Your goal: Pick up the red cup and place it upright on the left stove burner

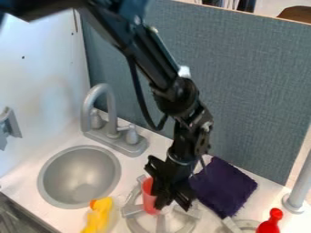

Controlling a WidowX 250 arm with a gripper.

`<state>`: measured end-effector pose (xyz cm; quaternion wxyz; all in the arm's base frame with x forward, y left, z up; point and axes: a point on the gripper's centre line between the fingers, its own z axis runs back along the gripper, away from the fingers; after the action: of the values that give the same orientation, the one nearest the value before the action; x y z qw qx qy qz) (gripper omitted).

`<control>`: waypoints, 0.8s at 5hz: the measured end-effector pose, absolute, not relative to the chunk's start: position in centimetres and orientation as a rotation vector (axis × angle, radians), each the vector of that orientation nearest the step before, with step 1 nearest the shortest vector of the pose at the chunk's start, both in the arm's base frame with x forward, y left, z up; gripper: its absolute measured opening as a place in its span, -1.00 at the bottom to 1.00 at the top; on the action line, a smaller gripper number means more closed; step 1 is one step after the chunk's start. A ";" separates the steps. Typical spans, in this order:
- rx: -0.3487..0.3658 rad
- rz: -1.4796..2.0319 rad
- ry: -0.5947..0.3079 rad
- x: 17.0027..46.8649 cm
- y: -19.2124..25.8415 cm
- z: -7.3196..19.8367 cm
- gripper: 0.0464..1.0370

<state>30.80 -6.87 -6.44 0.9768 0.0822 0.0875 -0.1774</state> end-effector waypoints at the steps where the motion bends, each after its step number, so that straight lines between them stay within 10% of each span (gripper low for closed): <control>1: 0.154 -0.364 0.163 32.5 -7.6 -7.3 -0.88; 4: 0.138 -0.356 0.157 33.2 -7.6 -7.4 -0.88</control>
<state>33.18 -7.59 -7.44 0.9787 0.0686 0.0782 -0.1768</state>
